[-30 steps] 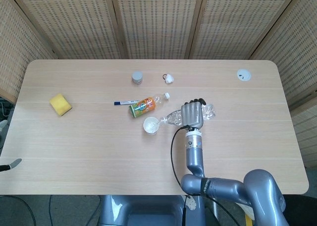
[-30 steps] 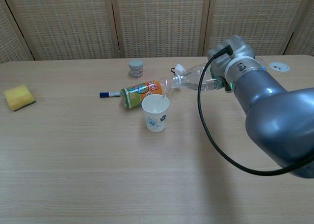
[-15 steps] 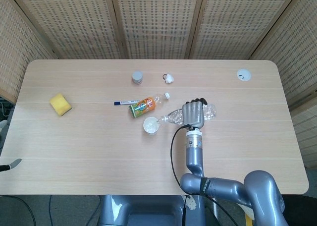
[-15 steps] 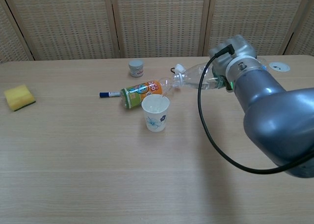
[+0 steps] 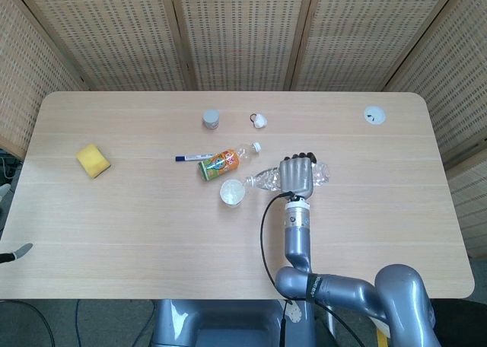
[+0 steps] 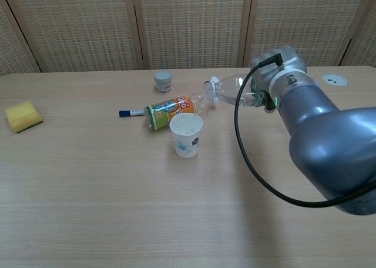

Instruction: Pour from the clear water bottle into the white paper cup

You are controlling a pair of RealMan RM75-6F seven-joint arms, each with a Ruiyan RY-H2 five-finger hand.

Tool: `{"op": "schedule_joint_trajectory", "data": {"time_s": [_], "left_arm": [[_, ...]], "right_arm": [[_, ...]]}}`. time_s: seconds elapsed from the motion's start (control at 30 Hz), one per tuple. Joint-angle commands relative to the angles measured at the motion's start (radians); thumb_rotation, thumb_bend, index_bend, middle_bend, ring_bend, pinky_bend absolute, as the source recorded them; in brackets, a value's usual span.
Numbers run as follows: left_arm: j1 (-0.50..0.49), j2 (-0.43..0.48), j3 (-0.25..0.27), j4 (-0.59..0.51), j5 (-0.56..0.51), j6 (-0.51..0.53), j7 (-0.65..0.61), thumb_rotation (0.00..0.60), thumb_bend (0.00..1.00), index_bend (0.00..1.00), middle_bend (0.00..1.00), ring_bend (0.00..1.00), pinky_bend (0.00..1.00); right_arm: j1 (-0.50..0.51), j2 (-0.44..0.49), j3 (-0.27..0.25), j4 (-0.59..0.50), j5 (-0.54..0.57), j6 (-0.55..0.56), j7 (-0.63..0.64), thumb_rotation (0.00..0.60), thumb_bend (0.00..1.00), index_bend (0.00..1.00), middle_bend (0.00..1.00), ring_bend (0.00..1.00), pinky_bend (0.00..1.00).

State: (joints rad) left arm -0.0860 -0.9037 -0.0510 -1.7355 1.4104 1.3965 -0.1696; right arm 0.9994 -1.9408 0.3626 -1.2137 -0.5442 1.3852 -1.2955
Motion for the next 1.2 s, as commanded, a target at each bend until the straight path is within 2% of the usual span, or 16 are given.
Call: {"op": "schedule_joint_trajectory", "data": {"time_s": [0.03,0.33,0.53,0.67,0.83,0.97,1.2], "left_arm": [[0.0,-0.001,0.0,0.0,0.0,0.001,0.002,0.6,0.04,0.0,0.0,0.0,0.0],[0.001,-0.002,0.0,-0.002,-0.001,0.002,0.008,0.6,0.04,0.0,0.0,0.0,0.0],[0.001,-0.004,0.001,-0.005,0.002,0.006,0.014,0.6,0.04,0.0,0.0,0.0,0.0],[0.003,-0.005,0.003,-0.007,0.007,0.01,0.018,0.6,0.04,0.0,0.0,0.0,0.0],[0.005,-0.005,0.006,-0.01,0.013,0.014,0.026,0.6,0.04,0.0,0.0,0.0,0.0],[0.005,-0.008,0.009,-0.012,0.015,0.013,0.034,0.6,0.04,0.0,0.0,0.0,0.0],[0.003,-0.011,0.008,-0.013,0.01,0.008,0.042,0.6,0.04,0.0,0.0,0.0,0.0]], "right_arm": [[-0.022,0.002,0.026,-0.008,-0.019,-0.023,0.078,0.6,0.69,0.58,0.68,0.65,0.62],[-0.085,0.056,0.069,-0.086,-0.051,-0.071,0.268,0.6,0.69,0.58,0.68,0.65,0.62],[-0.162,0.115,0.085,-0.156,-0.095,-0.126,0.48,0.6,0.69,0.58,0.68,0.65,0.61],[-0.217,0.154,0.089,-0.188,-0.131,-0.209,0.663,0.6,0.69,0.58,0.68,0.65,0.57],[-0.294,0.222,0.077,-0.209,-0.22,-0.368,0.956,0.6,0.69,0.58,0.68,0.65,0.55],[-0.338,0.234,0.072,-0.183,-0.31,-0.427,1.169,0.6,0.69,0.58,0.68,0.65,0.54],[-0.382,0.218,0.043,-0.103,-0.443,-0.48,1.429,0.6,0.69,0.58,0.68,0.65,0.45]]}}
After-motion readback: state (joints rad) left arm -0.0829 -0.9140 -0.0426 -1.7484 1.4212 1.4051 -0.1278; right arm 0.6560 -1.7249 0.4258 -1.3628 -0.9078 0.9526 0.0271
